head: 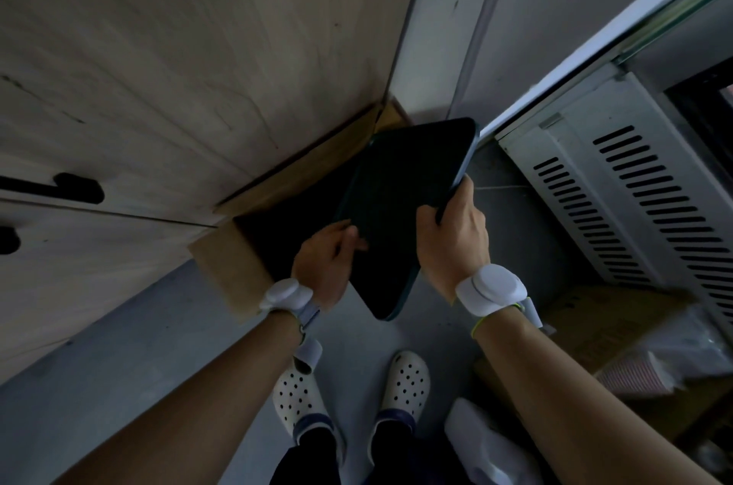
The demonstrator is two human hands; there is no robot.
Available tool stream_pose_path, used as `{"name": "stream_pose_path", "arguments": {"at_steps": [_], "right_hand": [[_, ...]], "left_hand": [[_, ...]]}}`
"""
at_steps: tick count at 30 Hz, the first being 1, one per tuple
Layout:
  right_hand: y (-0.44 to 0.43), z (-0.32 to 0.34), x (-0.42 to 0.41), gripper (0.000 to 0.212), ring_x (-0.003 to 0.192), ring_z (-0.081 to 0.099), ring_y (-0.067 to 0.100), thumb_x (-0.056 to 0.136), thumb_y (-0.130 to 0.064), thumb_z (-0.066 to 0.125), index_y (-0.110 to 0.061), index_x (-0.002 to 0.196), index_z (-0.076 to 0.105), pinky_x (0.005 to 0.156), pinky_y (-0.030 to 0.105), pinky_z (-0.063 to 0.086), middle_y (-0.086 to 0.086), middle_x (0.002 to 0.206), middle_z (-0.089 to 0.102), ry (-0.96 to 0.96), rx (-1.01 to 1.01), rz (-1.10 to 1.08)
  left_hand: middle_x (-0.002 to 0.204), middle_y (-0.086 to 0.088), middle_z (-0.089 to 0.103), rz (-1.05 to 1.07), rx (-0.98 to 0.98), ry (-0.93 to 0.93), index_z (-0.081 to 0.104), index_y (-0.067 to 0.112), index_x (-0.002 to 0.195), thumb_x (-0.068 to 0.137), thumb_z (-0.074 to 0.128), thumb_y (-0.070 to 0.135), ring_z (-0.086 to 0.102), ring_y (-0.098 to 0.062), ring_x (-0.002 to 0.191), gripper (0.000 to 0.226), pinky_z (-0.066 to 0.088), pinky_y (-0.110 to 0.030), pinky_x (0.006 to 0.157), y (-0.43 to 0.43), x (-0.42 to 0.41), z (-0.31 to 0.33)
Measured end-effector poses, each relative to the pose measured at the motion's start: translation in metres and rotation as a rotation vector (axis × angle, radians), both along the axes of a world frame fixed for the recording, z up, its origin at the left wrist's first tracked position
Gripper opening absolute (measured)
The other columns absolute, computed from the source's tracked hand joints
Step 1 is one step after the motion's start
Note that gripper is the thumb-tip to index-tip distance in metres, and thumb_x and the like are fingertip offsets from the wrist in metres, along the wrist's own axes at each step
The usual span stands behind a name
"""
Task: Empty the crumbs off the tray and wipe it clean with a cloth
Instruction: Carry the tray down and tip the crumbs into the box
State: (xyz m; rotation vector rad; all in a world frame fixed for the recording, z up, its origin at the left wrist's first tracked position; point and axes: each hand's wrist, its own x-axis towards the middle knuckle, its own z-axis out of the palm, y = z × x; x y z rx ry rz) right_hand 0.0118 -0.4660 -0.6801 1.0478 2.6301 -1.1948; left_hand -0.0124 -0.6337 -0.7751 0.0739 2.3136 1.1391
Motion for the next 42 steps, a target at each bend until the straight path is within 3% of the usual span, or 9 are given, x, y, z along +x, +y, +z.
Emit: {"name": "stream_pose_path", "arguments": {"at_steps": [2, 4, 6, 10, 13, 15, 28, 36, 42], "right_hand": [[0.002, 0.000, 0.002, 0.043, 0.067, 0.059, 0.030, 0.088, -0.018, 0.046, -0.013, 0.129, 0.037, 0.057, 0.037, 0.042, 0.007, 0.083, 0.060, 0.000, 0.001, 0.001], [0.002, 0.000, 0.003, 0.042, 0.064, 0.058, 0.028, 0.089, -0.017, 0.045, -0.014, 0.130, 0.037, 0.056, 0.034, 0.038, 0.005, 0.080, 0.059, 0.003, -0.007, -0.001], [0.003, 0.001, 0.004, 0.042, 0.063, 0.058, 0.027, 0.089, -0.016, 0.045, -0.015, 0.130, 0.037, 0.055, 0.033, 0.038, 0.004, 0.079, 0.059, -0.004, -0.018, -0.006], [0.001, 0.002, 0.005, 0.043, 0.061, 0.057, 0.025, 0.089, -0.015, 0.044, -0.015, 0.131, 0.035, 0.054, 0.037, 0.044, 0.003, 0.077, 0.057, 0.021, -0.041, -0.001], [-0.006, 0.001, 0.002, 0.049, 0.066, 0.057, 0.029, 0.089, -0.017, 0.043, -0.014, 0.137, 0.031, 0.058, 0.038, 0.043, 0.005, 0.081, 0.059, 0.029, -0.030, -0.004], [-0.011, 0.001, 0.000, 0.054, 0.066, 0.054, 0.025, 0.091, -0.018, 0.043, -0.016, 0.142, 0.027, 0.059, 0.032, 0.038, 0.002, 0.084, 0.057, 0.027, -0.007, 0.032], [0.002, 0.001, 0.001, 0.052, 0.070, 0.059, 0.028, 0.089, -0.015, 0.041, -0.017, 0.139, 0.028, 0.060, 0.033, 0.040, 0.002, 0.082, 0.058, -0.023, -0.020, -0.001], [0.008, 0.007, 0.007, 0.051, 0.059, 0.052, 0.021, 0.094, -0.013, 0.042, -0.010, 0.141, 0.025, 0.053, 0.029, 0.033, -0.002, 0.073, 0.050, 0.011, 0.029, 0.062], [0.008, 0.020, 0.007, 0.057, 0.057, 0.051, 0.016, 0.095, -0.014, 0.041, -0.008, 0.148, 0.020, 0.053, 0.028, 0.033, -0.004, 0.071, 0.048, 0.082, 0.108, 0.116]], "left_hand": [[0.128, 0.017, 0.067, 0.123, -0.012, 0.090, 0.073, 0.042, 0.072, 0.096, 0.054, 0.052, 0.065, -0.006, 0.113, 0.032, 0.051, -0.034, 0.099, -0.010, -0.010, -0.004], [0.137, 0.011, 0.061, 0.154, 0.000, 0.181, 0.071, 0.041, 0.105, 0.093, 0.067, 0.029, 0.060, -0.009, 0.121, 0.017, 0.049, -0.032, 0.102, -0.020, -0.019, -0.009], [0.145, 0.004, 0.054, 0.212, 0.067, 0.136, 0.046, 0.029, 0.145, 0.091, 0.071, 0.020, 0.055, -0.013, 0.128, 0.060, 0.049, -0.035, 0.104, -0.024, -0.027, -0.011], [0.160, 0.000, 0.036, 0.384, 0.084, 0.078, 0.019, 0.027, 0.160, 0.097, 0.060, 0.036, 0.036, -0.018, 0.146, 0.075, 0.032, -0.032, 0.117, -0.004, -0.029, 0.003], [0.168, 0.008, 0.008, 0.074, 0.258, -0.037, 0.003, 0.027, 0.162, 0.097, 0.052, 0.049, 0.012, -0.010, 0.155, 0.084, 0.014, -0.034, 0.126, 0.017, 0.001, 0.007], [0.167, 0.015, 0.011, -0.219, 0.223, -0.174, 0.008, 0.033, 0.161, 0.098, 0.041, 0.059, 0.013, -0.005, 0.154, 0.076, 0.017, -0.043, 0.125, 0.027, 0.027, 0.000], [0.166, 0.003, 0.022, -0.319, 0.203, -0.084, 0.017, 0.022, 0.161, 0.098, 0.032, 0.065, 0.017, -0.007, 0.153, 0.078, 0.021, -0.039, 0.124, 0.026, 0.012, 0.008], [0.155, -0.001, 0.044, 0.010, -0.095, -0.152, 0.032, 0.027, 0.155, 0.106, 0.041, 0.041, 0.042, -0.022, 0.141, 0.051, 0.031, -0.028, 0.109, -0.012, -0.022, -0.010], [0.165, -0.002, 0.026, 0.275, 0.041, 0.043, 0.021, 0.026, 0.160, 0.105, 0.035, 0.048, 0.024, -0.017, 0.151, 0.061, 0.020, -0.022, 0.117, 0.005, -0.010, 0.004]]}}
